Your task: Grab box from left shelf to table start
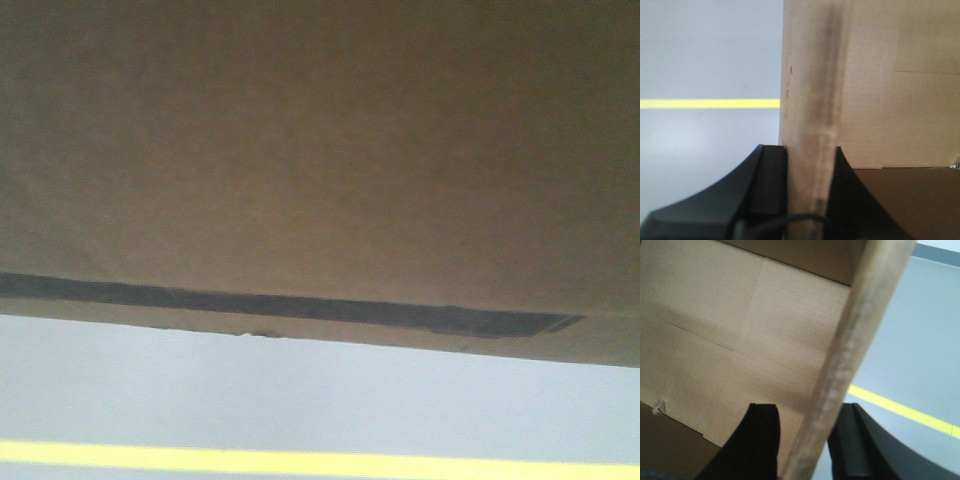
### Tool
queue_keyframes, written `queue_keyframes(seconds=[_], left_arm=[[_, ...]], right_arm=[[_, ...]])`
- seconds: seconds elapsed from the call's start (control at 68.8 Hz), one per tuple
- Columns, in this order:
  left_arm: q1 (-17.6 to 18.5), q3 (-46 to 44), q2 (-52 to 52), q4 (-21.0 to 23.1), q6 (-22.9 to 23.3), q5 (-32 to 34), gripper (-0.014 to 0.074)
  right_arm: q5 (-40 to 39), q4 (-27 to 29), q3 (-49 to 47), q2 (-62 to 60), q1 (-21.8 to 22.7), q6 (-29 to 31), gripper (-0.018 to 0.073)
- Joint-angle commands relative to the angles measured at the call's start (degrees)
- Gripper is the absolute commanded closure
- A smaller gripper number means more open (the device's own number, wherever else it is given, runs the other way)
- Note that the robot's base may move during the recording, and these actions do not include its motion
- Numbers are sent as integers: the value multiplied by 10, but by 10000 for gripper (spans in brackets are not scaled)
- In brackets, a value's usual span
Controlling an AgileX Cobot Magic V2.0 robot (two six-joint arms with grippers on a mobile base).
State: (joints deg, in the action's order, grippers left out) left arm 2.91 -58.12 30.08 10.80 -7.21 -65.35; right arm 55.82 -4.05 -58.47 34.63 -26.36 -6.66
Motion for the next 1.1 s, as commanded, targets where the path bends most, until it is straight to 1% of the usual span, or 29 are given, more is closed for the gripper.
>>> queue_keyframes(seconds=[0.0,1.09], left_arm=[[7,-20,7,91,4,72,696],[7,-20,7,91,4,72,696]], right_arm=[[-91,37,-19,0,-7,41,507],[-90,37,-19,0,-7,41,507]])
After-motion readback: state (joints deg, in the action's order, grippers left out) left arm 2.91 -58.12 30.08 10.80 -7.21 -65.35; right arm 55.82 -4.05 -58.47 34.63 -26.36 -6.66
